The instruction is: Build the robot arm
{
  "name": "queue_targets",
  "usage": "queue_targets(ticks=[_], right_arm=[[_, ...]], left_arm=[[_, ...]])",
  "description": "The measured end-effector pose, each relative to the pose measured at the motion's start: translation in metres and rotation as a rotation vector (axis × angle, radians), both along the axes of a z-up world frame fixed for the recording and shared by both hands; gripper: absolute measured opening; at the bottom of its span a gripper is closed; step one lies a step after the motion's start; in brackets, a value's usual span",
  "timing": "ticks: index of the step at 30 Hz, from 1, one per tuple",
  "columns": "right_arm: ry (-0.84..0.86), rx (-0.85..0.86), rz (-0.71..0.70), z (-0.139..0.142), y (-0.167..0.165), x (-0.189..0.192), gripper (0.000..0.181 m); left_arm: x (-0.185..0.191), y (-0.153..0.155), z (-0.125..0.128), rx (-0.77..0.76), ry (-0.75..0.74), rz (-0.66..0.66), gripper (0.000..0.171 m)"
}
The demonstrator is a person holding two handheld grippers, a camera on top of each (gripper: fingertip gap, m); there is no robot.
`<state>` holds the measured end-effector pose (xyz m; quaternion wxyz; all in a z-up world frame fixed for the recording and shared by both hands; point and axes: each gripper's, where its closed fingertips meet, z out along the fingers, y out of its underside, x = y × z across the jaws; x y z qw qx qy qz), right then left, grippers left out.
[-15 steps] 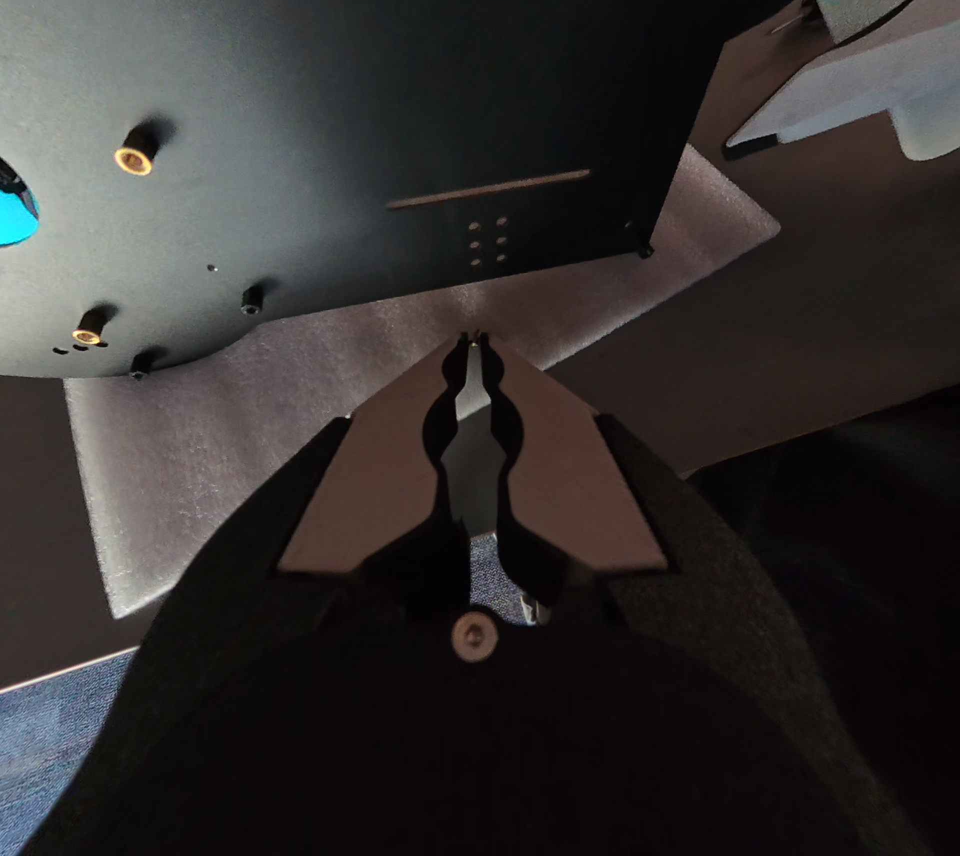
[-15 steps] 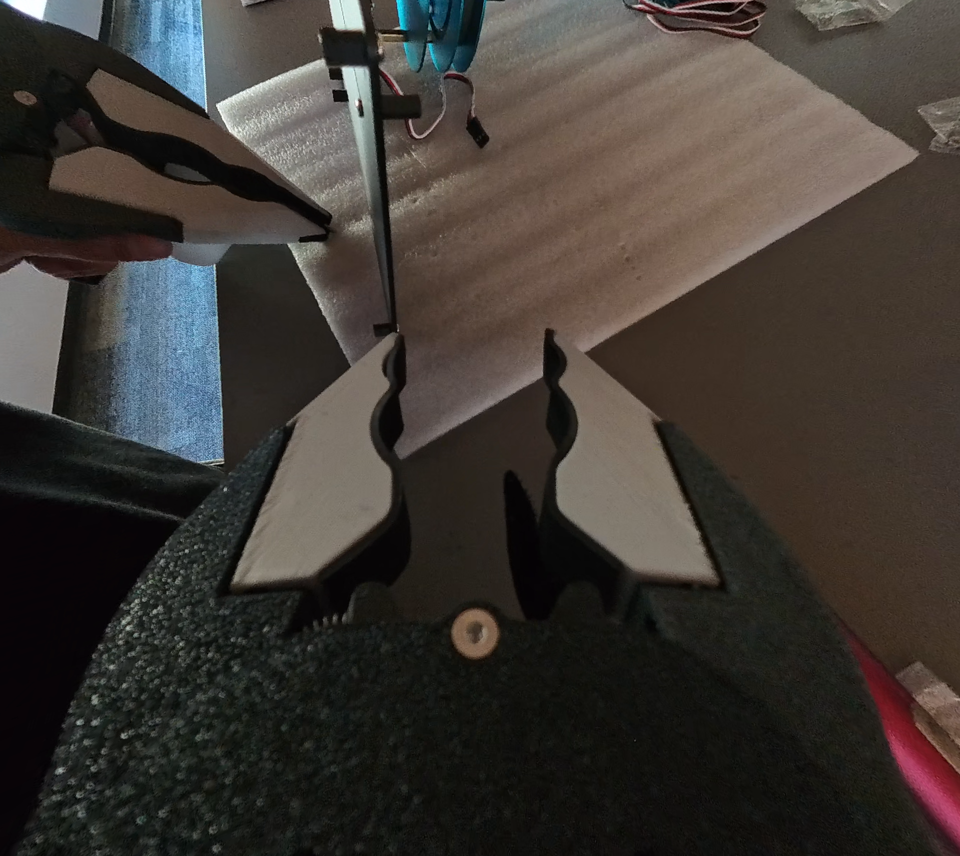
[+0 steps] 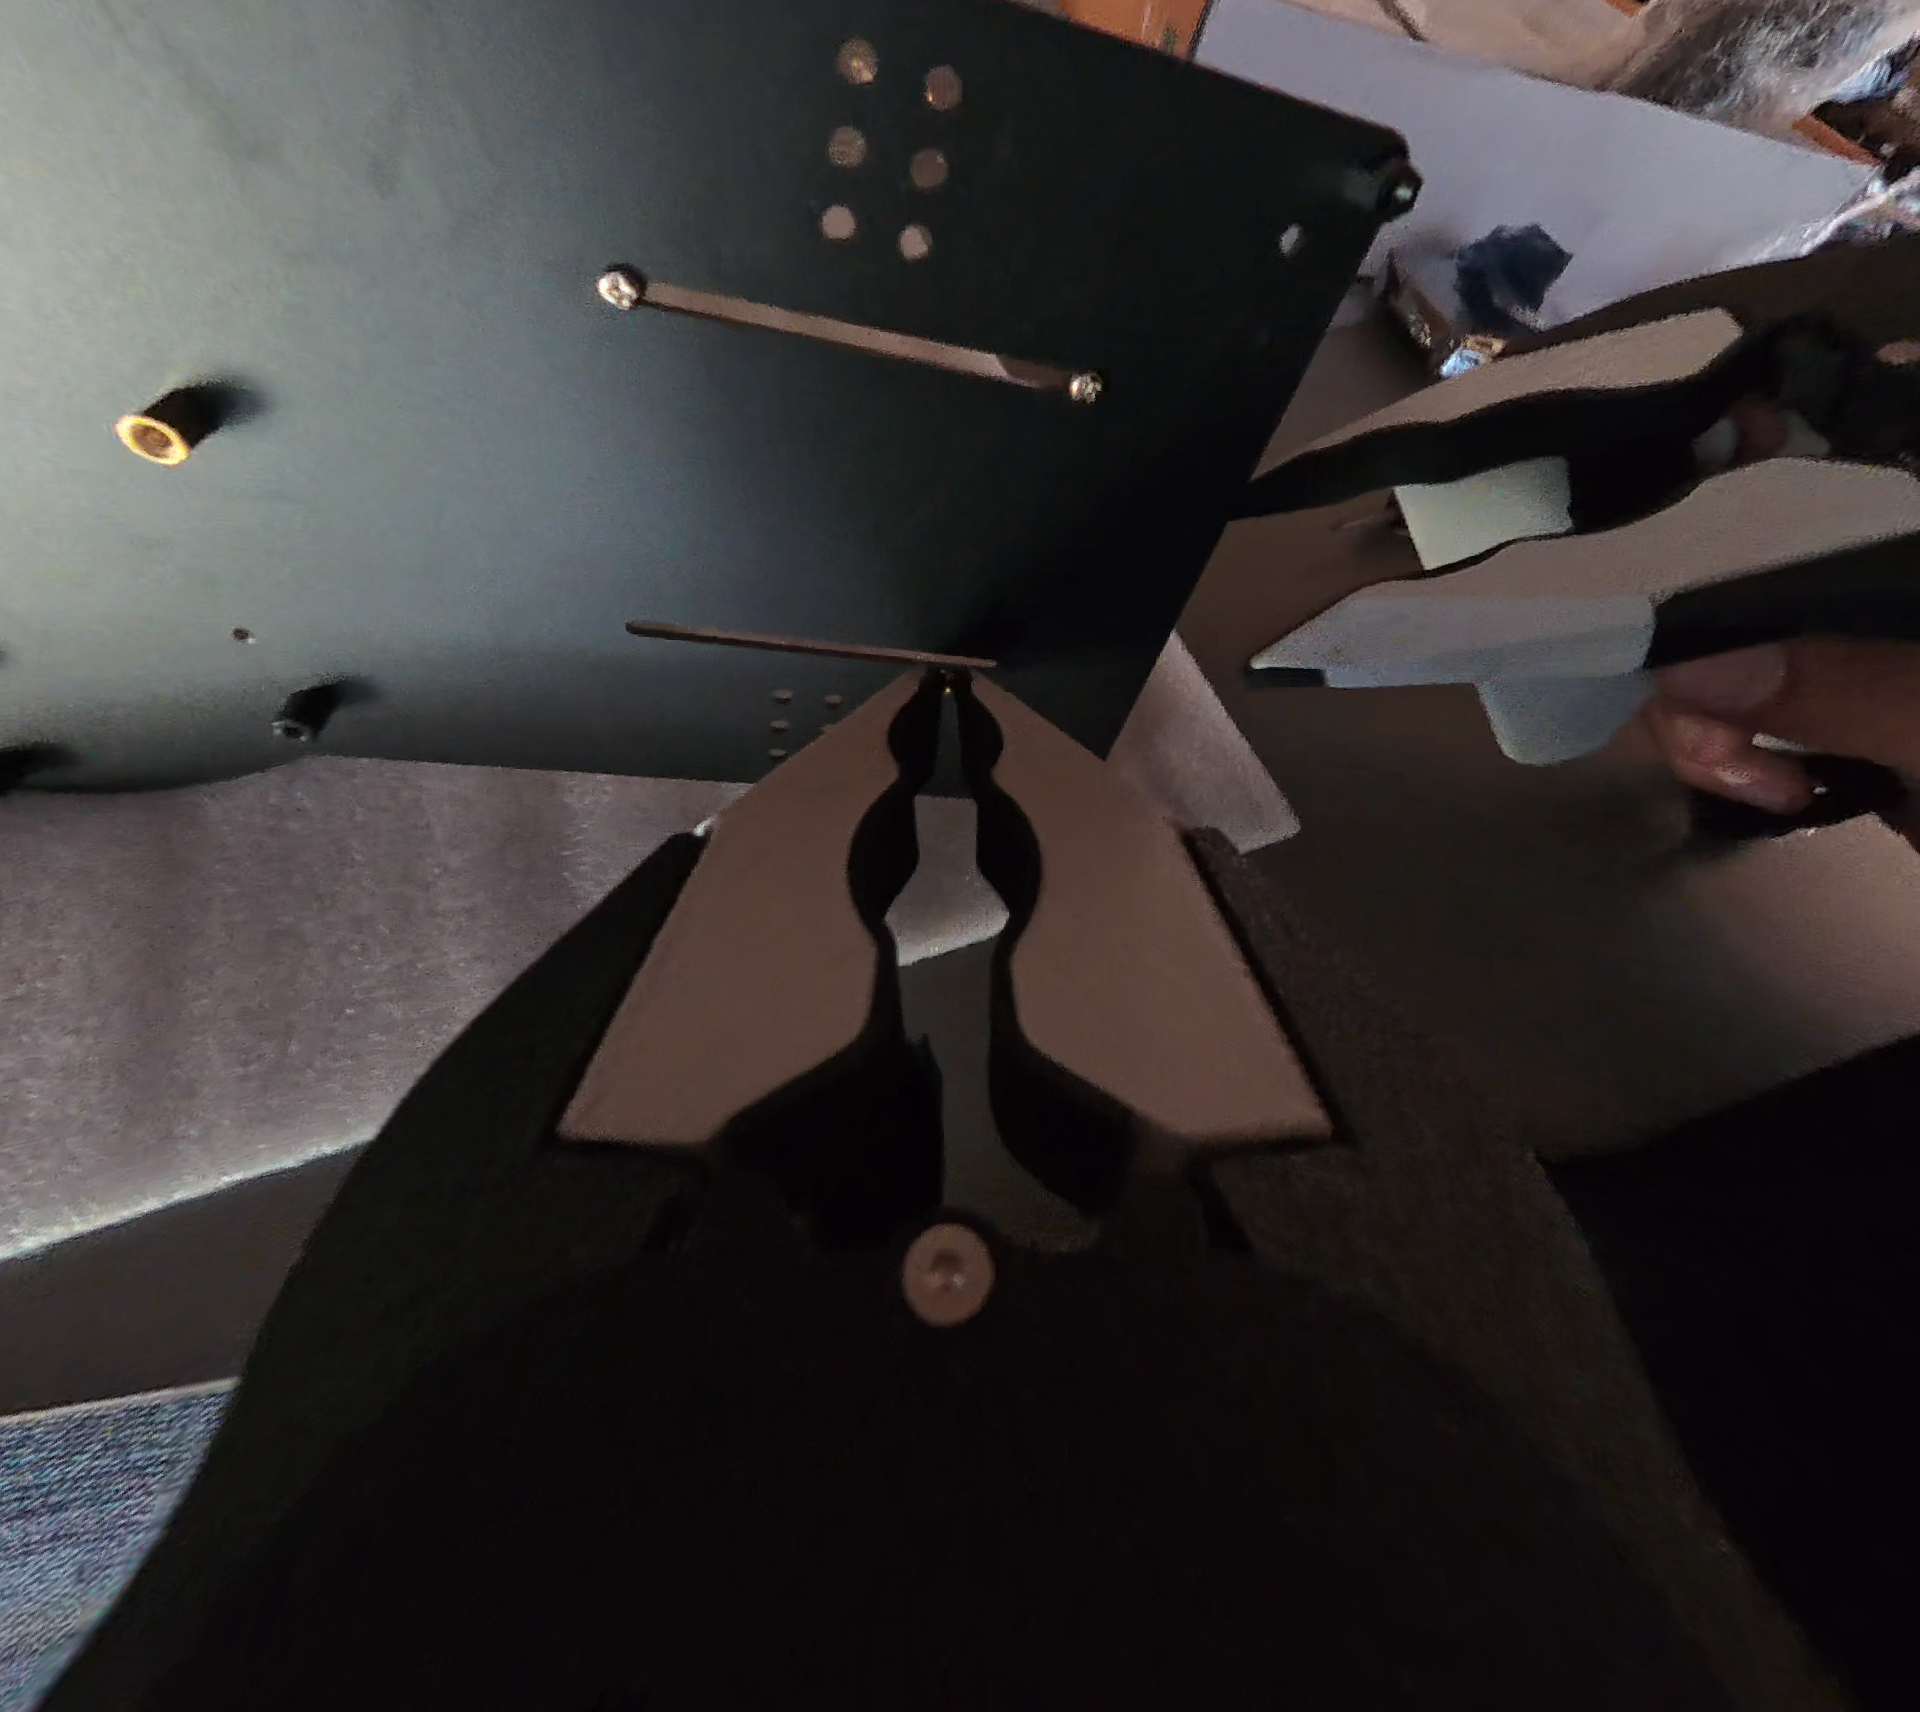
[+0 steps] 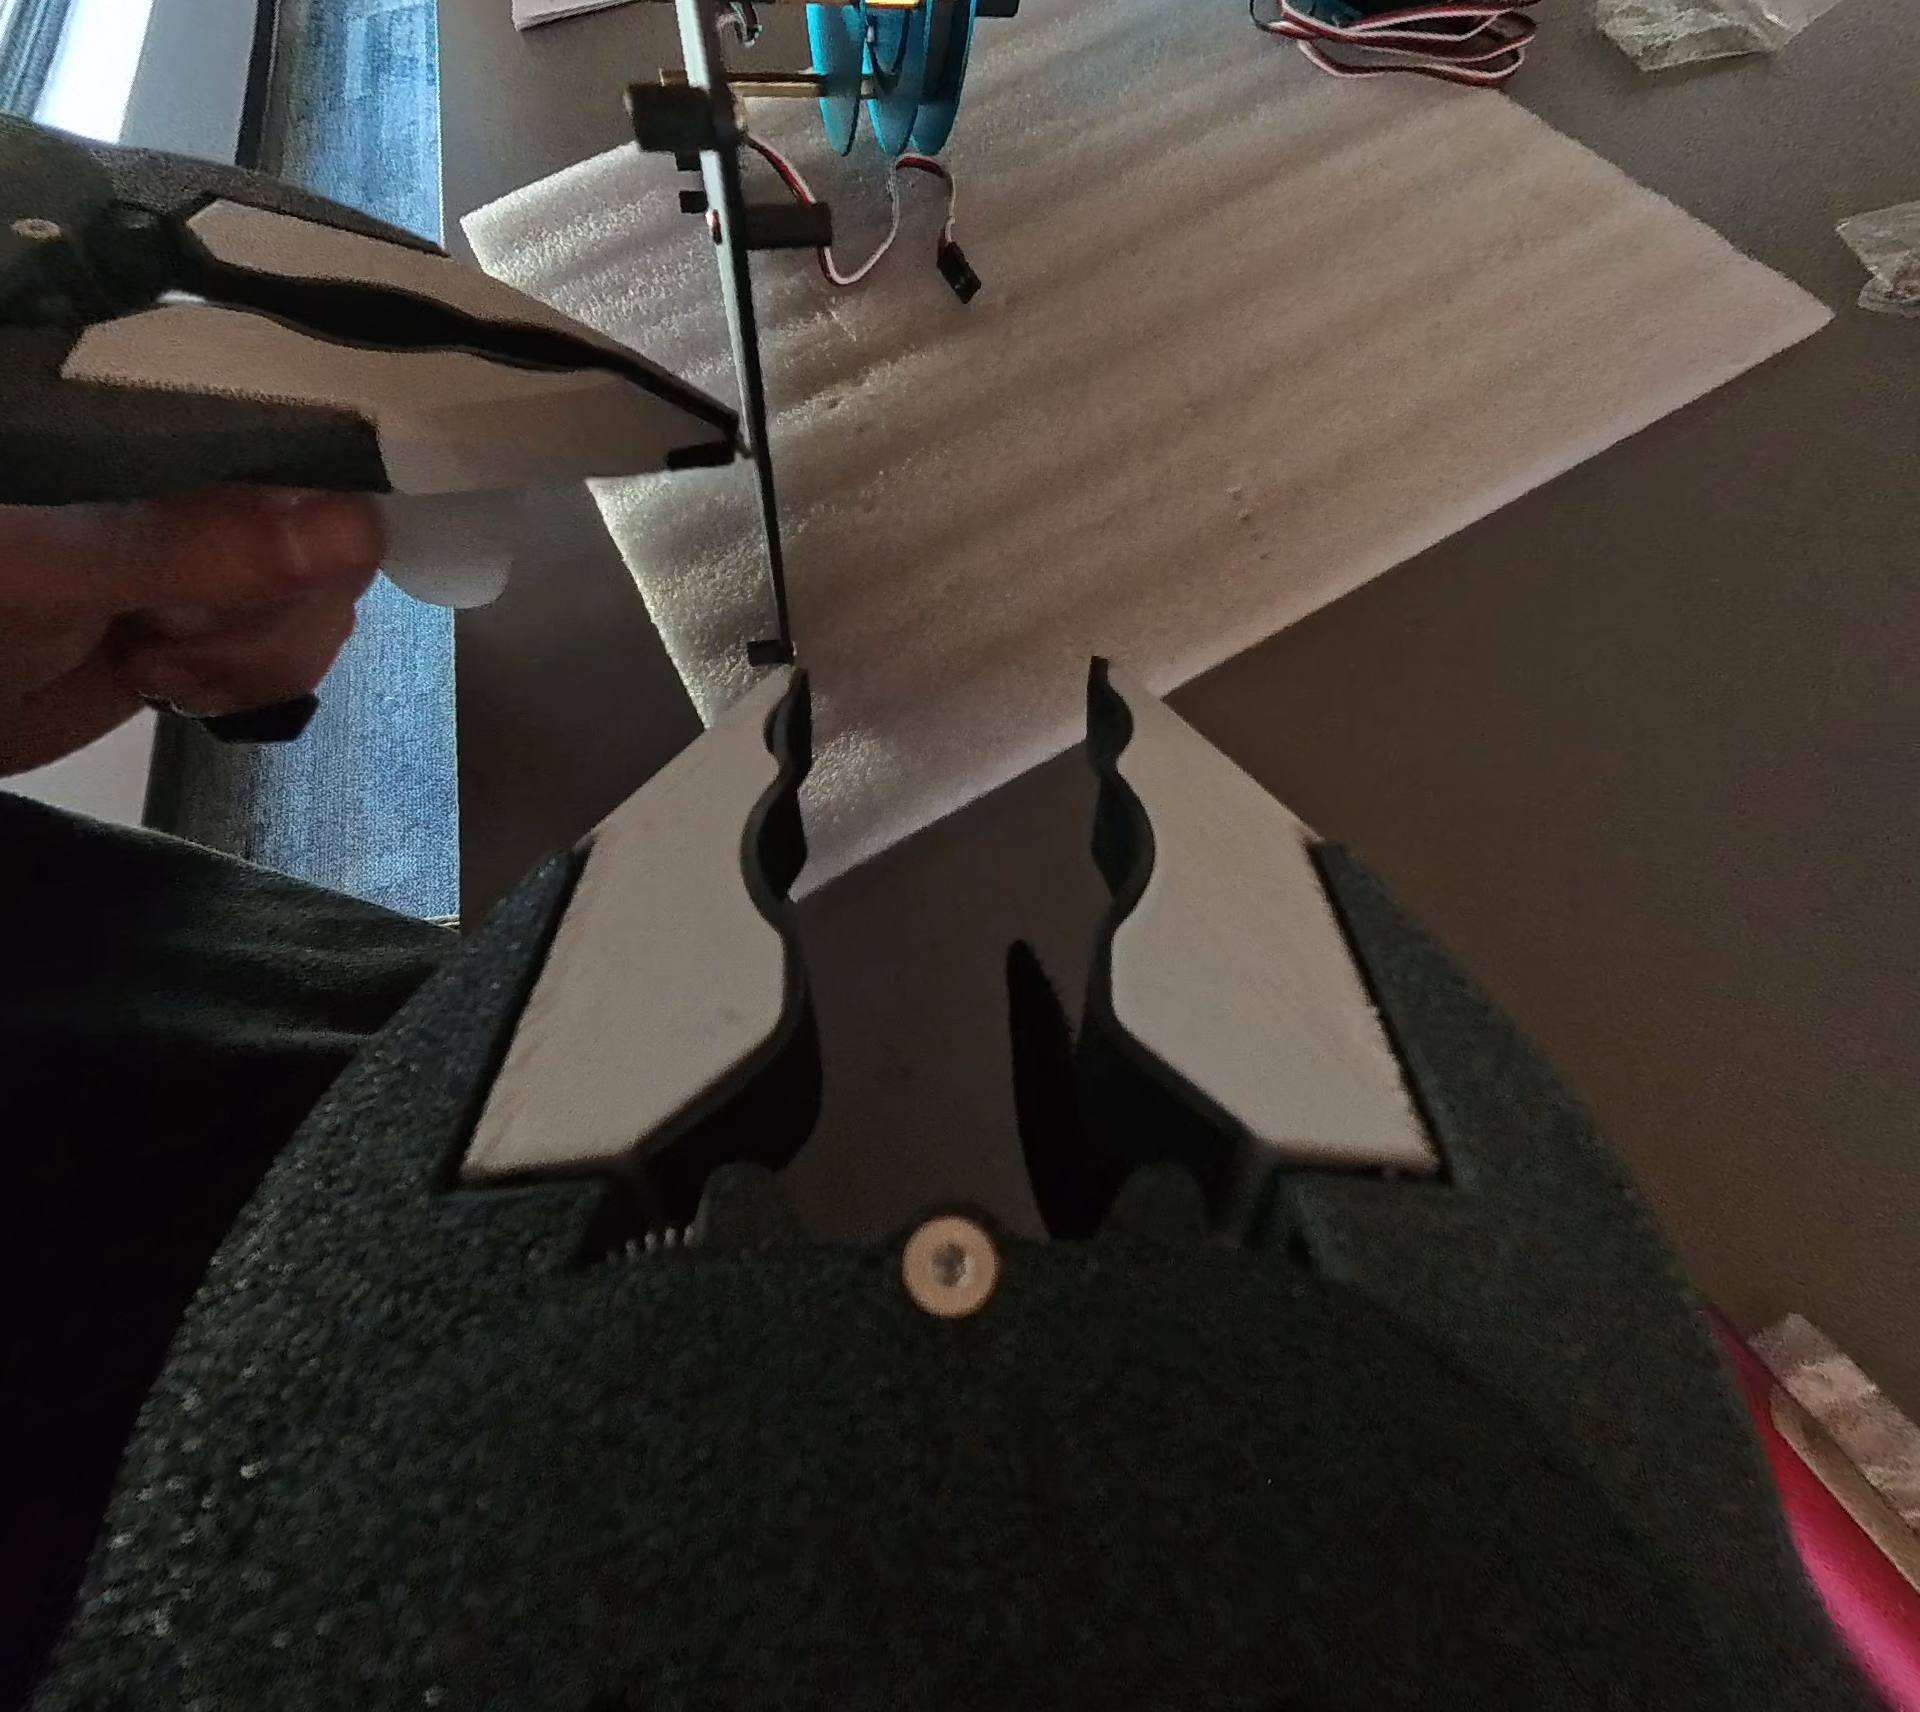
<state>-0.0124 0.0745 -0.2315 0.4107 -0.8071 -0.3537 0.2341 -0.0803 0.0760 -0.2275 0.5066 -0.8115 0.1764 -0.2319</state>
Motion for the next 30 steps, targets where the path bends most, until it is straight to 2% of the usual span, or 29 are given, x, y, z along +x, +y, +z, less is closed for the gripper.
queue_targets(ticks=[8,23,30], right_arm=[[0.005,-0.007,0.019,0.000,-0.001,0.000,0.053],[0.010,-0.009,0.044,0.002,-0.003,-0.001,0.053],[-0.006,-0.005,0.030,0.003,-0.002,0.006,0.052]], left_arm=[[0.000,-0.003,-0.004,0.008,0.027,0.012,0.000],[0.006,0.000,0.003,0.036,-0.013,0.100,0.000],[-0.017,-0.008,-0.001,0.000,0.049,0.088,0.000]])
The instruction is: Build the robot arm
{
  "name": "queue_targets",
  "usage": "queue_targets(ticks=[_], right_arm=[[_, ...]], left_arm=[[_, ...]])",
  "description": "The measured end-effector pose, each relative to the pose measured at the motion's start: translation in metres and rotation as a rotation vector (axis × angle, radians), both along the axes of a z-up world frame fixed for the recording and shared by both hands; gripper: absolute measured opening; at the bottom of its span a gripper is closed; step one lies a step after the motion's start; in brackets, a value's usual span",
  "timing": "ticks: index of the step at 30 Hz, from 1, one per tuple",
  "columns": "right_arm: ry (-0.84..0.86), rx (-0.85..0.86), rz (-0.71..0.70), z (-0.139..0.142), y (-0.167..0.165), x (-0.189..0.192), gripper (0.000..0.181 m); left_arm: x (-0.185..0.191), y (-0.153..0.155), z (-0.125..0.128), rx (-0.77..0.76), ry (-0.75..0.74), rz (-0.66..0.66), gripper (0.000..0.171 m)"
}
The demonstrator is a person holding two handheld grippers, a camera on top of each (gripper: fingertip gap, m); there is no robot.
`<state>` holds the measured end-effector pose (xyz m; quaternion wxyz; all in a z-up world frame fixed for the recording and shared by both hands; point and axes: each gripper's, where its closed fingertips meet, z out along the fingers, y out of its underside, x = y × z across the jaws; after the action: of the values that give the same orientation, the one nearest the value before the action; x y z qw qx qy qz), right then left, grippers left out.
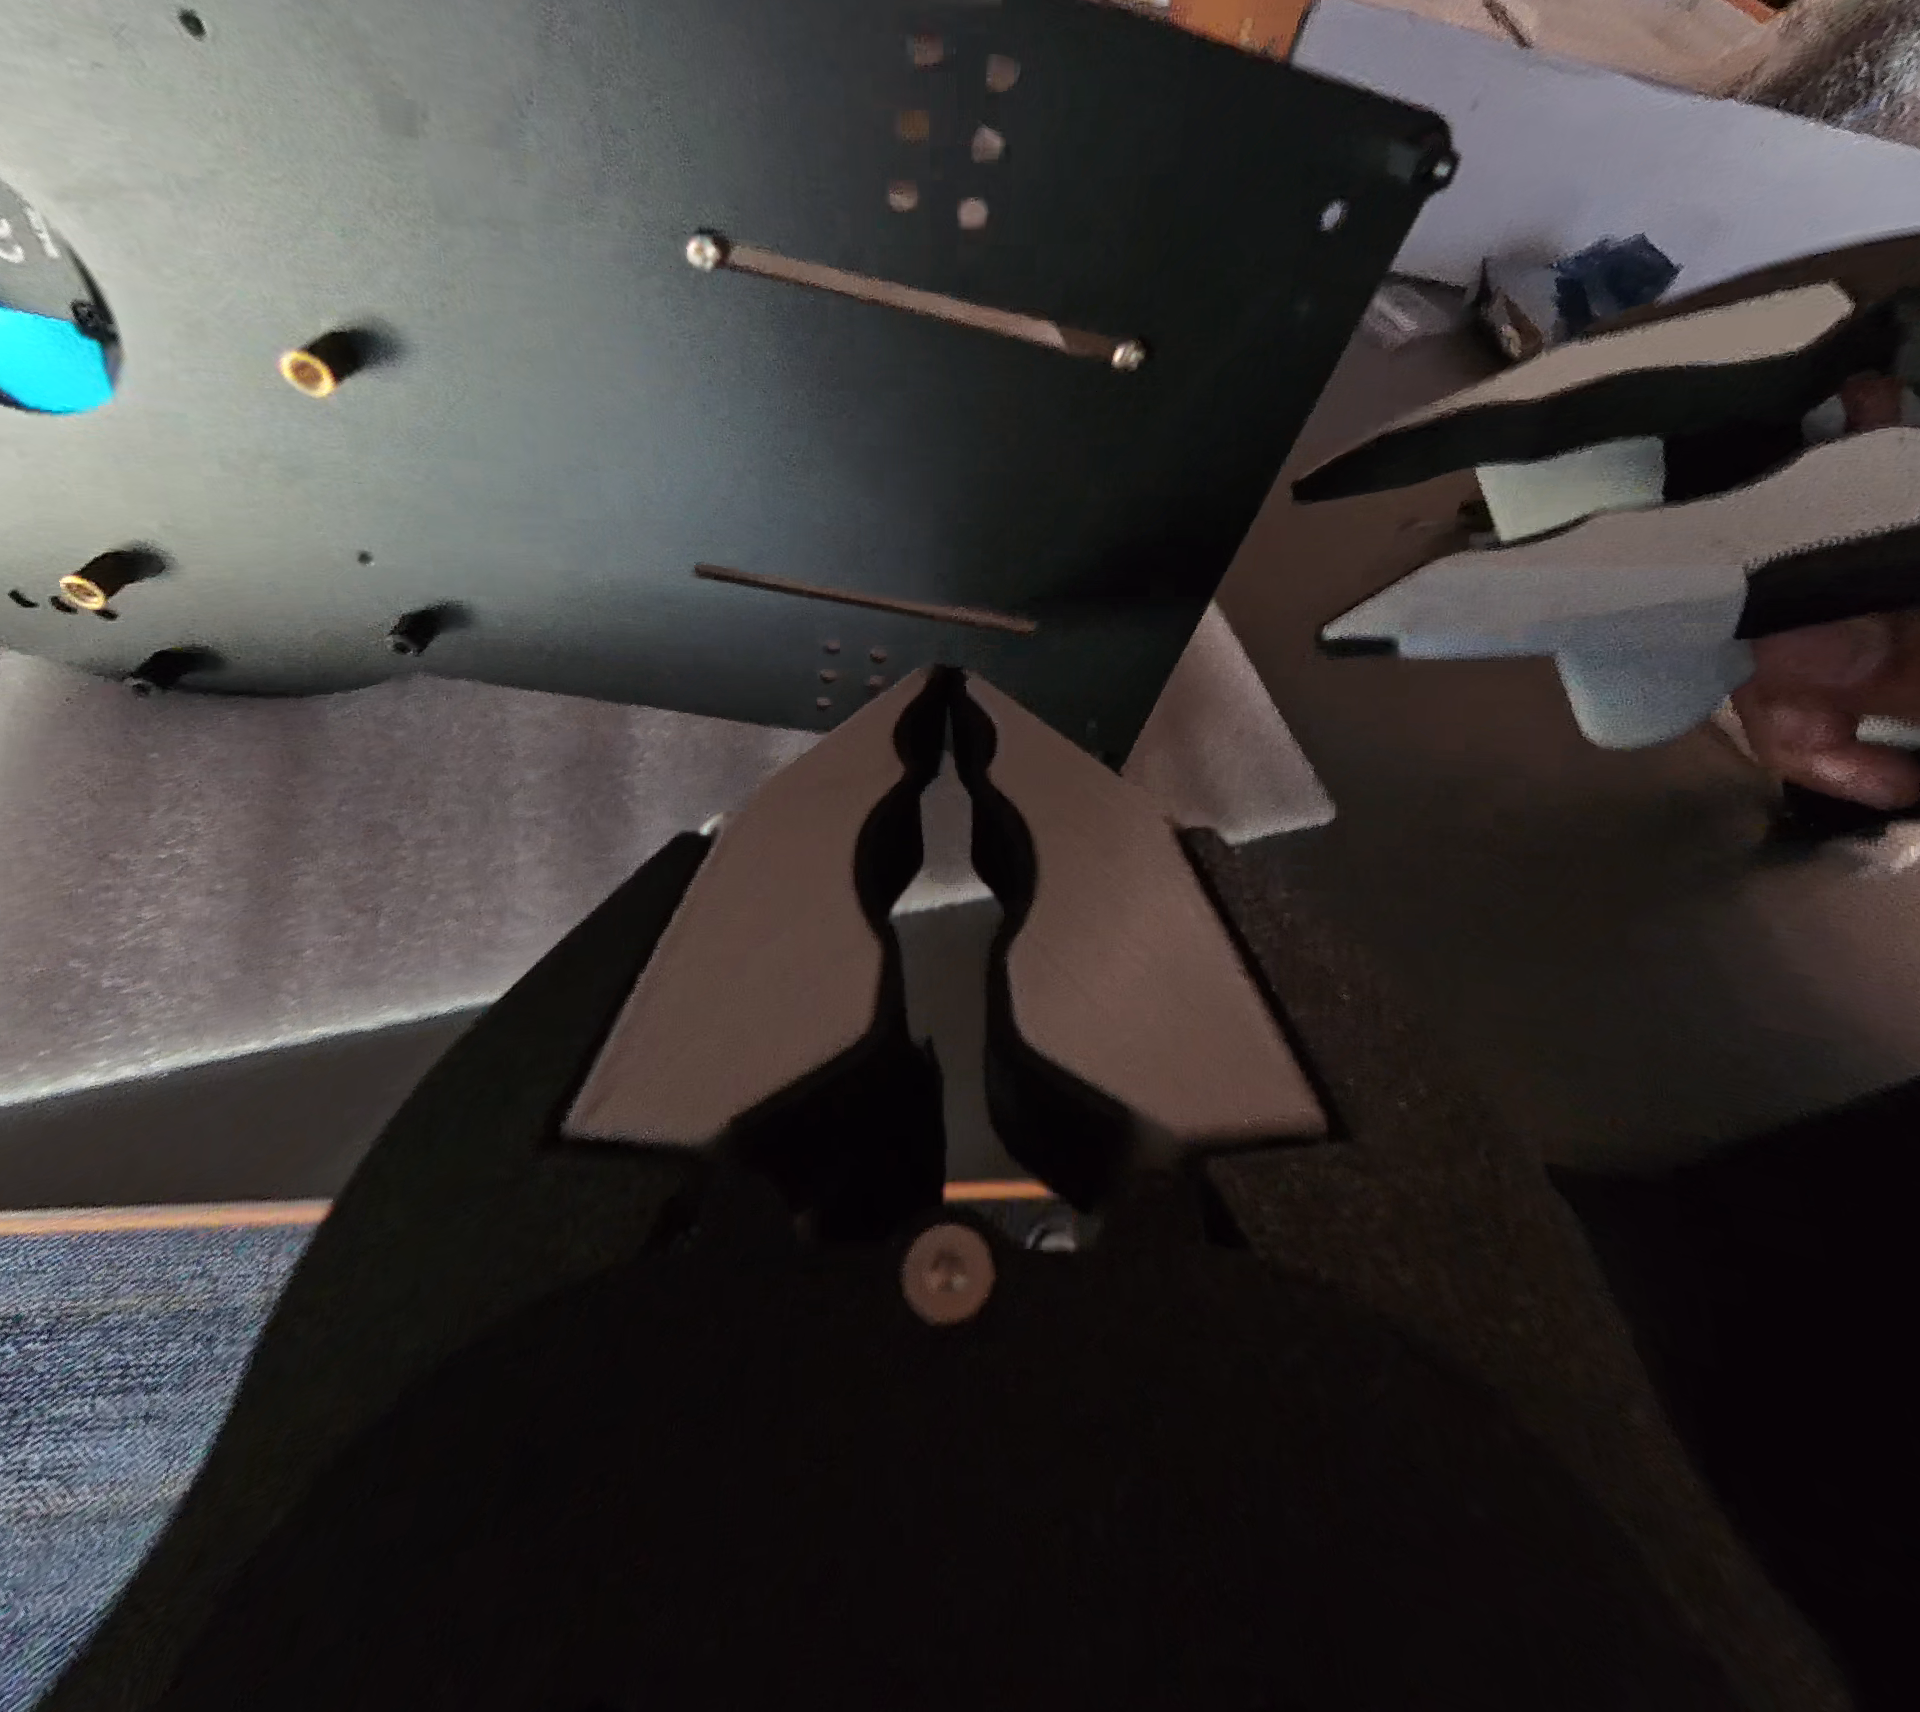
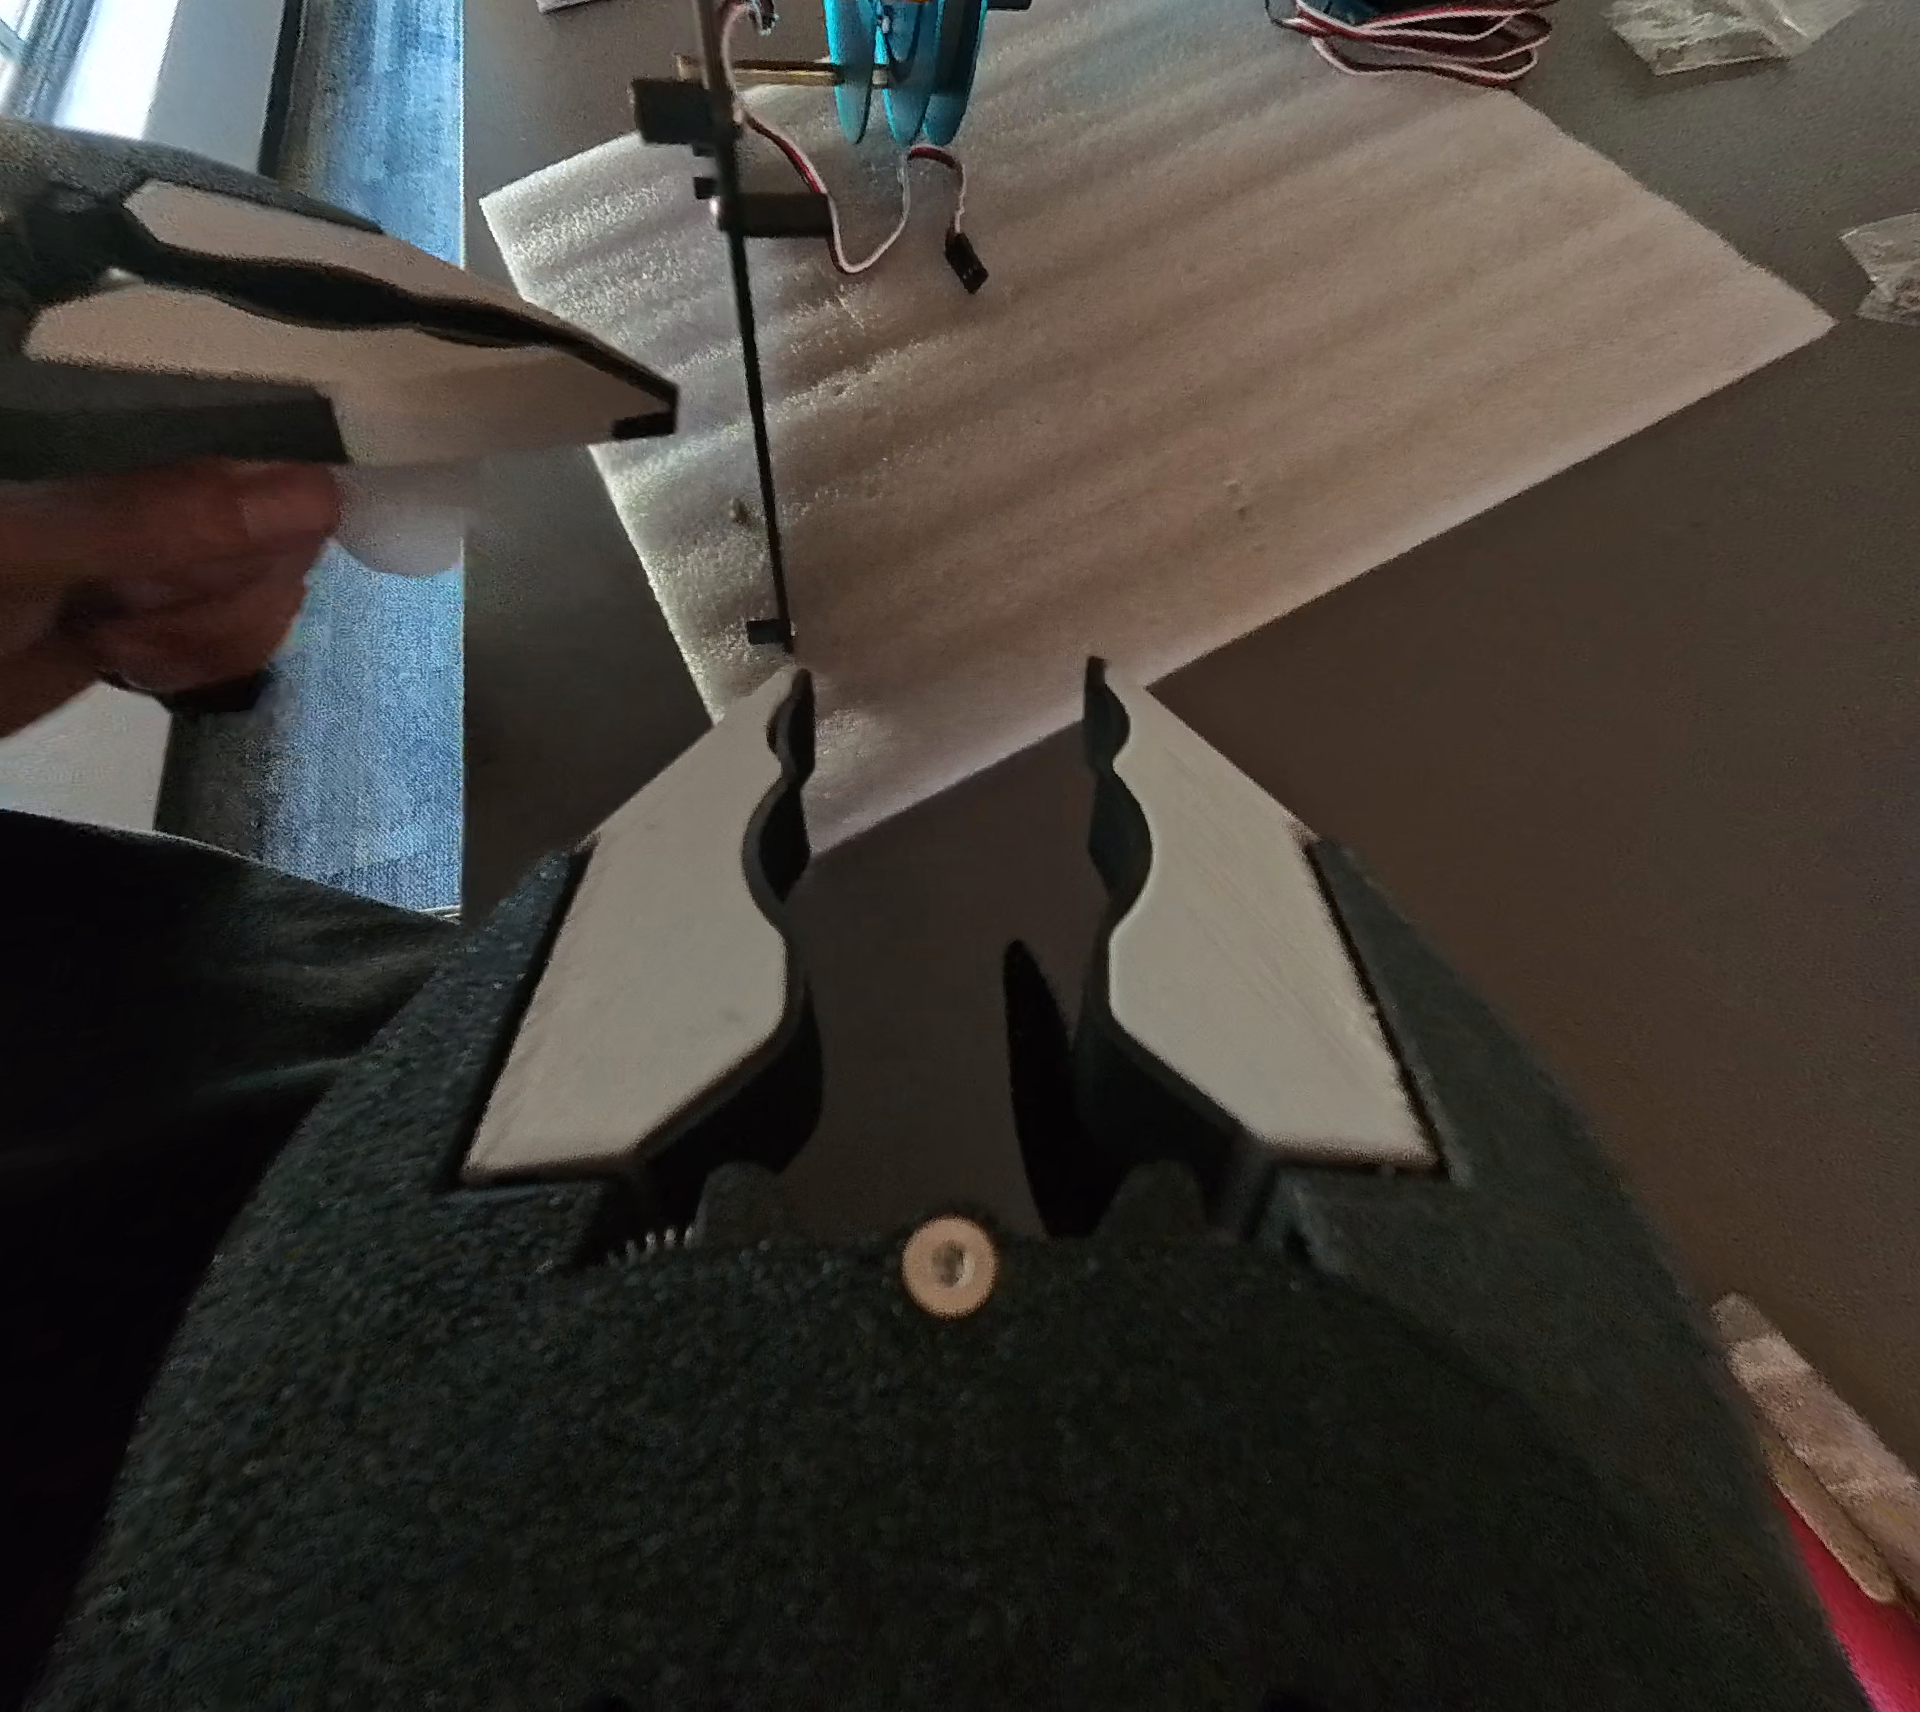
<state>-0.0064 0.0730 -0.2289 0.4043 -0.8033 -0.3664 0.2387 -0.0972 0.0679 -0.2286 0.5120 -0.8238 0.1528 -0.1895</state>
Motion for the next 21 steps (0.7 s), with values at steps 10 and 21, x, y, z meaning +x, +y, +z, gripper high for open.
queue_targets(ticks=[10,21], right_arm=[[0.005,-0.006,-0.007,0.000,0.004,0.003,0.051],[0.007,-0.002,0.004,0.001,0.003,0.001,0.049]], left_arm=[[-0.010,-0.008,-0.024,-0.148,0.129,-0.234,0.015],[0.004,0.003,-0.030,-0.102,0.187,-0.234,0.001]])
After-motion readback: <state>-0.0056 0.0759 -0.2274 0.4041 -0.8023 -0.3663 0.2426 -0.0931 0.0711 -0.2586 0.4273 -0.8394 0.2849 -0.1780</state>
